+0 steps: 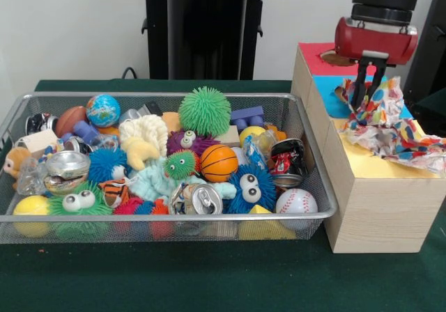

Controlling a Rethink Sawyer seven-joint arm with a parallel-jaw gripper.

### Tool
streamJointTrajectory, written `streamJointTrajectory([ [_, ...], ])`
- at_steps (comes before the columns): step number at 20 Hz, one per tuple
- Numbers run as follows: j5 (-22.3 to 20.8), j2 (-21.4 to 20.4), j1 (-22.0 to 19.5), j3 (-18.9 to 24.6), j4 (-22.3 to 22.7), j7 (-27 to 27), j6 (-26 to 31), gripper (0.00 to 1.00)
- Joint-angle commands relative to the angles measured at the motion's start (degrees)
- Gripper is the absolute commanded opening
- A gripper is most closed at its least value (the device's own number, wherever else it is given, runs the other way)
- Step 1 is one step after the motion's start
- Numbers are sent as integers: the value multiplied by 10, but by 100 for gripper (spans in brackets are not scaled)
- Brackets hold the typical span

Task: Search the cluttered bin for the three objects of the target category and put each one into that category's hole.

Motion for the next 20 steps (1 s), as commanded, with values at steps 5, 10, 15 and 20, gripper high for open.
streamJointTrajectory([
  [5, 75, 61, 40, -1, -47, 152, 31, 0],
  [10, 95, 76, 50, -13, -75, 145, 47, 0],
  [15, 105, 78, 56, -21, -86, 134, 59, 0],
  [20, 97, 91, 51, -33, -112, 109, 60, 0],
])
